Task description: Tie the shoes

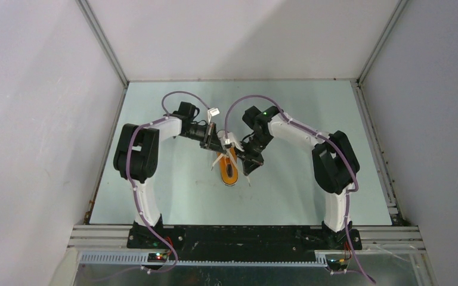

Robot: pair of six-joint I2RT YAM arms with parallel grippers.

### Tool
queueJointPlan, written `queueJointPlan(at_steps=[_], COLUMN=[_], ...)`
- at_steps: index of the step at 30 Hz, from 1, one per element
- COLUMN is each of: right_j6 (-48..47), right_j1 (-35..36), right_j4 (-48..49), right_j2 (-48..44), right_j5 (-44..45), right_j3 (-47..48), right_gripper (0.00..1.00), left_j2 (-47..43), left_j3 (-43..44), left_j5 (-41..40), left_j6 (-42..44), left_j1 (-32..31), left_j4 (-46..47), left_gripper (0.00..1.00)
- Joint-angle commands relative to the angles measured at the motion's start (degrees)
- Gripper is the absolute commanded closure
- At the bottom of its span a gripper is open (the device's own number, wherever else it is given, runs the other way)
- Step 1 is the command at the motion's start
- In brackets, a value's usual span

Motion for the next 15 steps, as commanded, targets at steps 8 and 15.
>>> queueJointPlan(at_steps=[8, 15], right_j6=[4.8, 7.2], right_j1=[-1.8, -6.1], right_j4=[4.4, 5.0], right_j2=[0.4, 1.0], right_j5=[0.4, -2.0], right_j3=[-3.8, -3.7], right_gripper=[1.00, 0.78], left_j2=[-2.0, -1.6], left_j3=[1.7, 2.1], left_j5=[3.4, 5.2], left_j6=[10.0, 16.4], left_j1=[0.0, 0.1], left_j4=[-8.3, -13.0], left_gripper=[1.00, 0.99])
